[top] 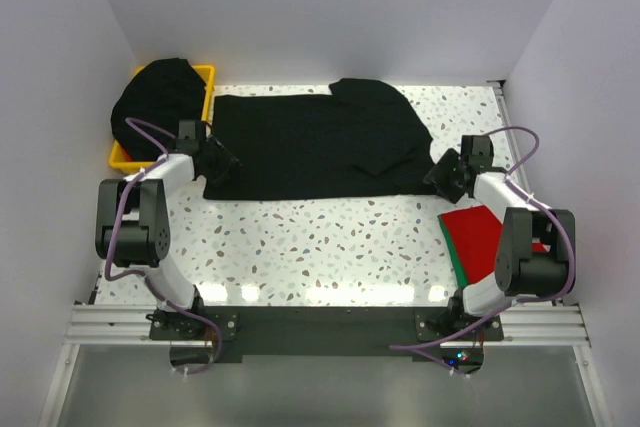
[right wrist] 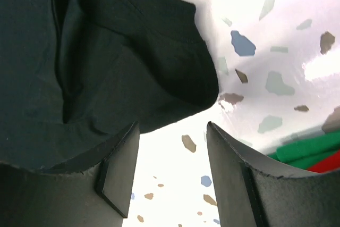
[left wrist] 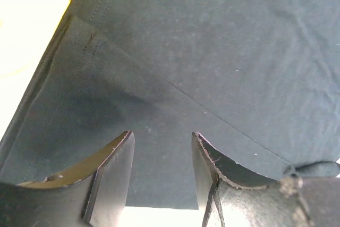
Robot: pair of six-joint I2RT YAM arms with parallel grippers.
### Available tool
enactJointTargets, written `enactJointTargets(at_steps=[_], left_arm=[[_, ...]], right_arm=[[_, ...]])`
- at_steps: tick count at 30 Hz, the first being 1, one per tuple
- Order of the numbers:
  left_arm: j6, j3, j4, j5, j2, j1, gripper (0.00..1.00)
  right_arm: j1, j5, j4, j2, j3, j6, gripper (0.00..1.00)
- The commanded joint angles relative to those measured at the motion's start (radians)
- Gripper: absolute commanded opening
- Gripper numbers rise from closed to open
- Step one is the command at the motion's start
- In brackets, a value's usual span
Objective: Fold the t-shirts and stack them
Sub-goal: Fold the tshirt
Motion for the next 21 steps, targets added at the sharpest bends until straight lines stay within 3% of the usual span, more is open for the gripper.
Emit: enactJointTargets(at_steps=[1, 11, 12, 13, 14, 21], left_arm=[[-0.016, 0.001, 0.065, 0.020, 0.021, -0.001, 0.52], [-0.035, -0.062, 0.045, -0.047, 0.038, -0.001, 0.51], [-0.035, -0.065, 0.042, -0.061, 0.040, 0.001, 0.51], [-0.038, -0.071, 0.033, -0.067, 0.041, -0.001, 0.51], [-0.039, -0.071, 0.027, -0.087, 0.041, -0.001, 0.51], [-0.073, -0.079, -0.059, -0.179, 0.054, -0.001, 0.51]], right_arm=[[0.003, 0.020, 0.102, 0.036, -0.003, 0.014, 0.58], [0.001, 0.051, 0.159, 0.111, 0.007, 0.045, 0.54], [0.003, 0.054, 0.162, 0.110, 0.007, 0.045, 0.51], [0.003, 0.065, 0.164, 0.108, 0.010, 0.047, 0.38], [0.003, 0.068, 0.154, 0.107, 0.014, 0.047, 0.33], [0.003, 0.089, 0.056, 0.061, 0.067, 0.014, 0.06]])
